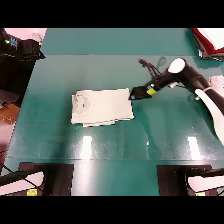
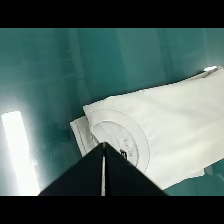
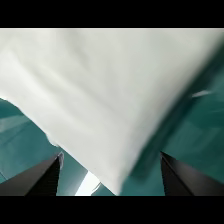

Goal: Fold the shirts.

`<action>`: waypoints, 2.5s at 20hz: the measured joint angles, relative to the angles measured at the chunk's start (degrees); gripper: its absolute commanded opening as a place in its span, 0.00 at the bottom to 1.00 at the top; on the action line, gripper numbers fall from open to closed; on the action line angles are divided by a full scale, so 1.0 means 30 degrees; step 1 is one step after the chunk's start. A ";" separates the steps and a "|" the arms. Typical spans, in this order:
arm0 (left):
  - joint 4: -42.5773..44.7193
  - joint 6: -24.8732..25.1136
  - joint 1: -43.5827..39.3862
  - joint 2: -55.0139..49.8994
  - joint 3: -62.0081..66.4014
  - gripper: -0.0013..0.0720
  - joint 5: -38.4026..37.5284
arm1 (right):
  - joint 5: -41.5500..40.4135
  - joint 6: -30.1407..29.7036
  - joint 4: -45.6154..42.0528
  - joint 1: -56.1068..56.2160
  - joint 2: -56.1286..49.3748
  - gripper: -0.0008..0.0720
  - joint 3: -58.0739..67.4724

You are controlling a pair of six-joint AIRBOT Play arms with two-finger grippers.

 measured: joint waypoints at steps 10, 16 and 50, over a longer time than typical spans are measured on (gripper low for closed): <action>-0.0372 0.0007 -0.0627 0.0000 0.0000 0.06 0.0488 | -0.2229 -0.1355 0.7300 -0.0401 -0.2142 0.96 -0.3803; -0.0466 0.0007 -0.0663 0.0000 0.0000 0.06 0.0503 | -0.4954 -0.1807 0.8495 0.1209 -0.2790 0.13 -0.3942; -0.2922 0.0007 -0.4685 -0.0022 -0.3789 0.06 0.5829 | -0.5625 -0.3206 0.6717 -1.7974 0.2033 0.03 0.6943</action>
